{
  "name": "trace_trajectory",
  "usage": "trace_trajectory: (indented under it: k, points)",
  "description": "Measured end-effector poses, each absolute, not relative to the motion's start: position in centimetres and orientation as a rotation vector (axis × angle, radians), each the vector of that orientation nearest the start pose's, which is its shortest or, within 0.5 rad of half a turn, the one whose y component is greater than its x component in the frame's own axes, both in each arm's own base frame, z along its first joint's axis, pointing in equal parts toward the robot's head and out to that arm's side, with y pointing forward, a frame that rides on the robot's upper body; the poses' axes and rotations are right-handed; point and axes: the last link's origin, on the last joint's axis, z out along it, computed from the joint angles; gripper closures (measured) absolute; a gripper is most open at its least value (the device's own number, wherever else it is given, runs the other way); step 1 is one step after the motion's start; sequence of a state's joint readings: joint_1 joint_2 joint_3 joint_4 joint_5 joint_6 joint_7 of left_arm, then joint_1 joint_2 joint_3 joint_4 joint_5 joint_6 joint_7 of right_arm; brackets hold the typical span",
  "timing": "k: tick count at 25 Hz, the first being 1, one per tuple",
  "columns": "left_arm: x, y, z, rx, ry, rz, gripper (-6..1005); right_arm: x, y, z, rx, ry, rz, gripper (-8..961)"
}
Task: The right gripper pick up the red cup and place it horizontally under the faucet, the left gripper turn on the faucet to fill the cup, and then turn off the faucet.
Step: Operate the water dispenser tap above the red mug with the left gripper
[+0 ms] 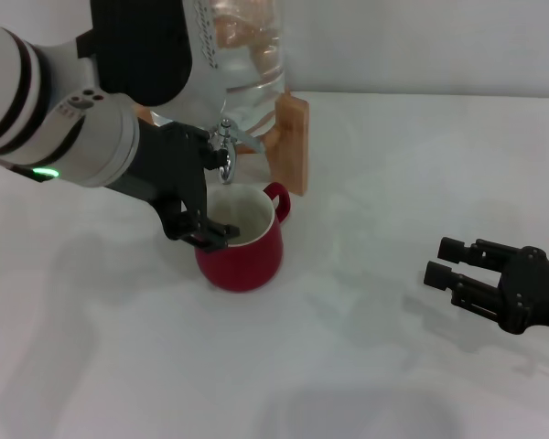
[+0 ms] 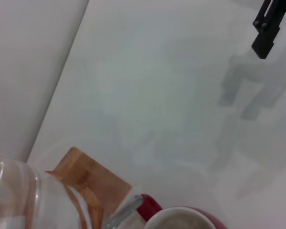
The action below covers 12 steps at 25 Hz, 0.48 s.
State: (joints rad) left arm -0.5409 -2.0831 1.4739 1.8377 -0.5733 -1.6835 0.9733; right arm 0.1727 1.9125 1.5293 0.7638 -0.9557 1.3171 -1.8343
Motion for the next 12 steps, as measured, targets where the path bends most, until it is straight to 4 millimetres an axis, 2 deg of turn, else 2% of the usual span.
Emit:
trace_trajectory:
  k: [12]
  points:
    - [-10.11,32.67,3.63,-2.681,0.056,0.500,189,27.16,27.42,-0.32,-2.537,0.732,1.024,476]
